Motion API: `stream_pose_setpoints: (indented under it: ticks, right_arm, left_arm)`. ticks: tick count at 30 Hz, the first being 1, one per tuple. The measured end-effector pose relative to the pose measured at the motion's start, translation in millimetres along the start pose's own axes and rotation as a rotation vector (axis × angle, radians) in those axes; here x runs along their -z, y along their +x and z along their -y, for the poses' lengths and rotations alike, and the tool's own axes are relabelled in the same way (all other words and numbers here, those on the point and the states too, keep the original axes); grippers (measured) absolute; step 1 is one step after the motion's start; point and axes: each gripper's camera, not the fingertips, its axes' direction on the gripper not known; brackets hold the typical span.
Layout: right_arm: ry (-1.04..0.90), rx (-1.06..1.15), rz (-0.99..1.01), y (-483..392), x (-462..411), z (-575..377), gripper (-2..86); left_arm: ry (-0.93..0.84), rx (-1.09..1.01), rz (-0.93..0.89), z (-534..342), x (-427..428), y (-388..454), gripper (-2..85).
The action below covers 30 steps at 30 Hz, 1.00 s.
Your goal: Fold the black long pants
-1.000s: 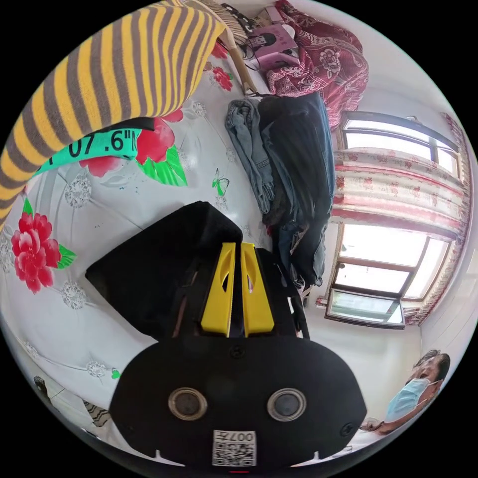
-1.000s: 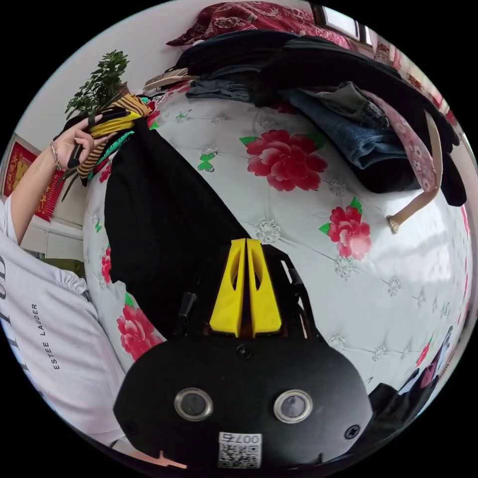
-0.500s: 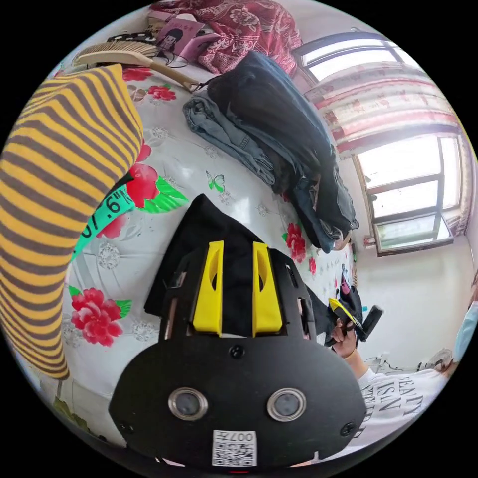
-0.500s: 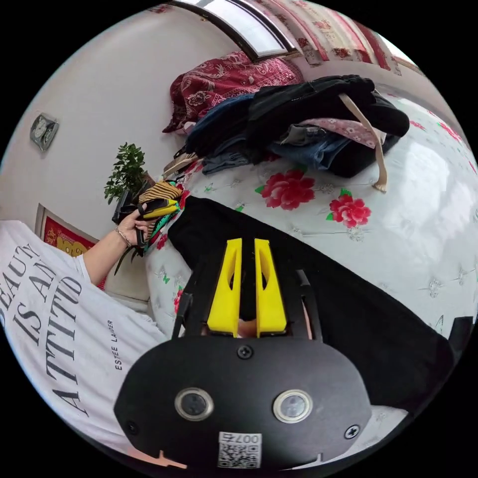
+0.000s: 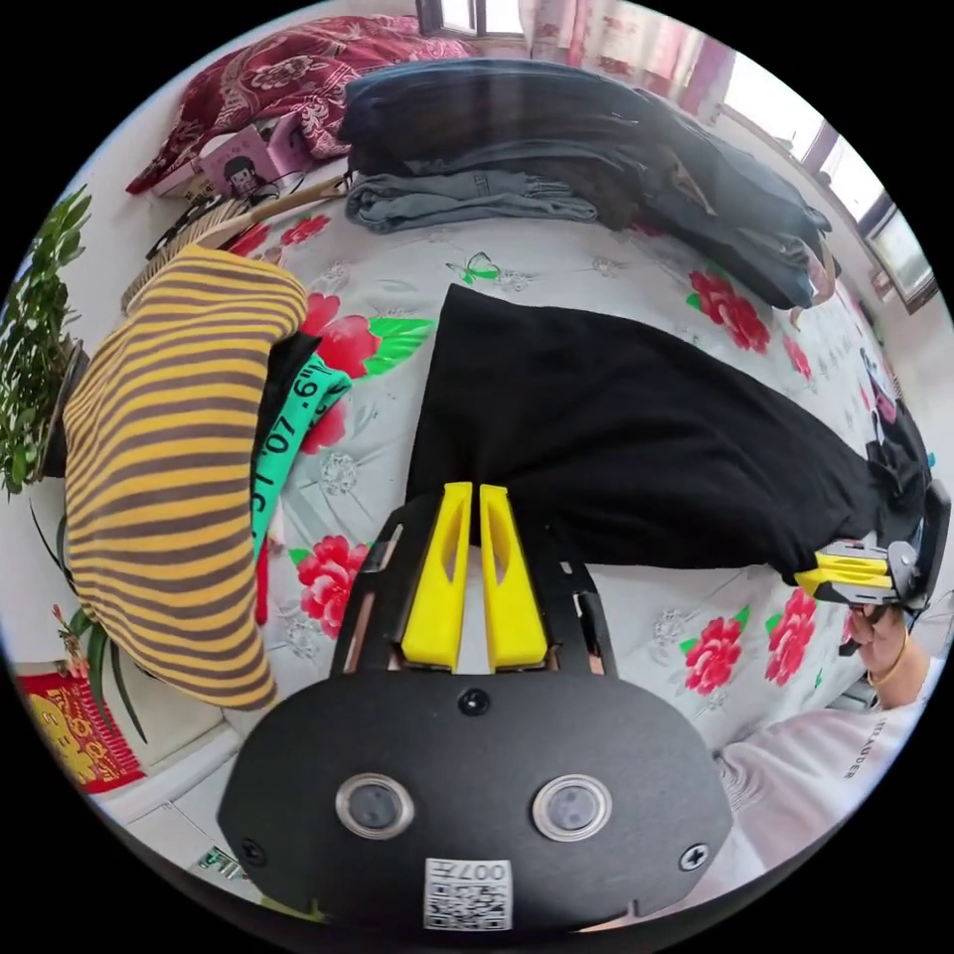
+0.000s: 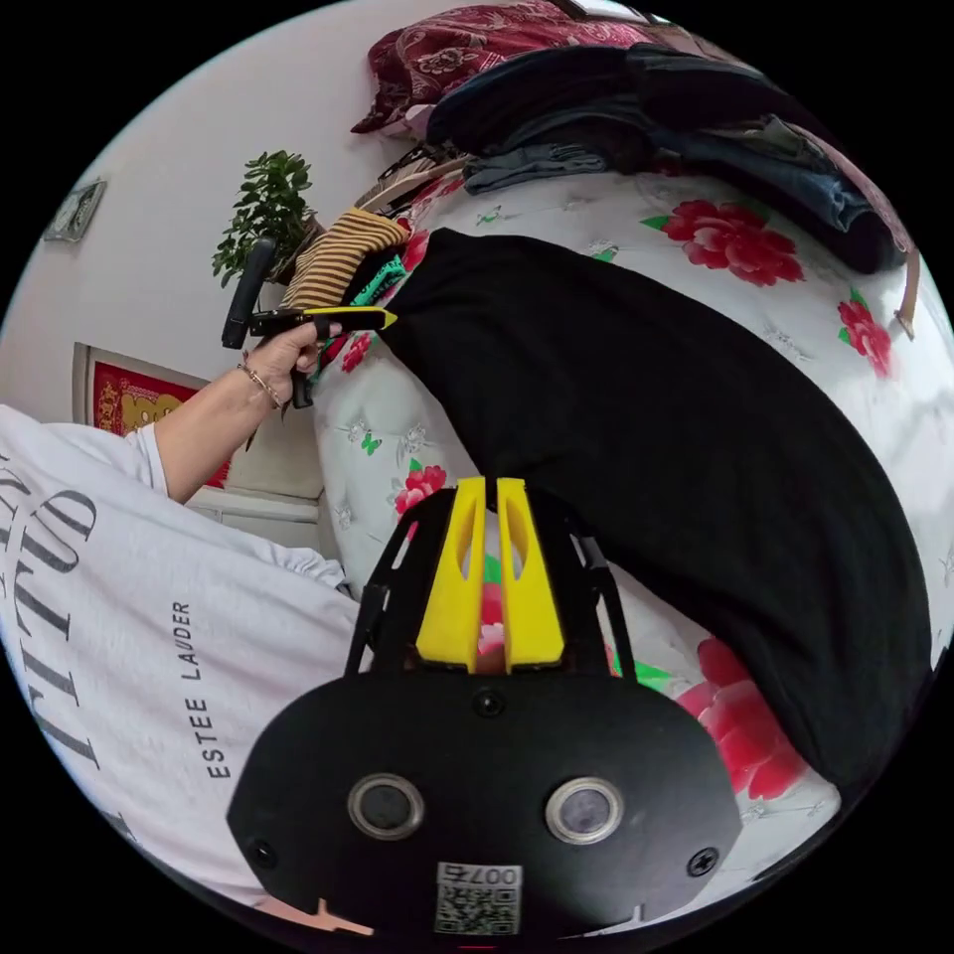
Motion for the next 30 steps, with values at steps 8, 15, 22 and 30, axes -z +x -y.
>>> stream_pose_setpoints:
  ticks: [8,15,22,30]
  right_arm:
    - [-0.009,-0.003,0.07,-14.1,-17.6,-34.4,2.3]
    - [0.401,-0.449,-0.287,74.4,114.9,-149.7,5.4]
    - [0.691,-0.89,-0.351,172.3,182.5,-292.6,9.2]
    - [0.594,-0.833,-0.483,186.6,167.2,-265.4,6.5]
  left_arm:
    - [-0.015,0.104,0.11,-52.4,12.8,2.1,1.0]
    - [0.102,0.353,0.187,-92.3,68.8,-8.1,0.3]
    - [0.21,0.068,-0.076,-48.3,92.2,83.3,-0.9]
    - [0.011,-0.217,-0.153,-22.1,31.9,221.3,-0.9]
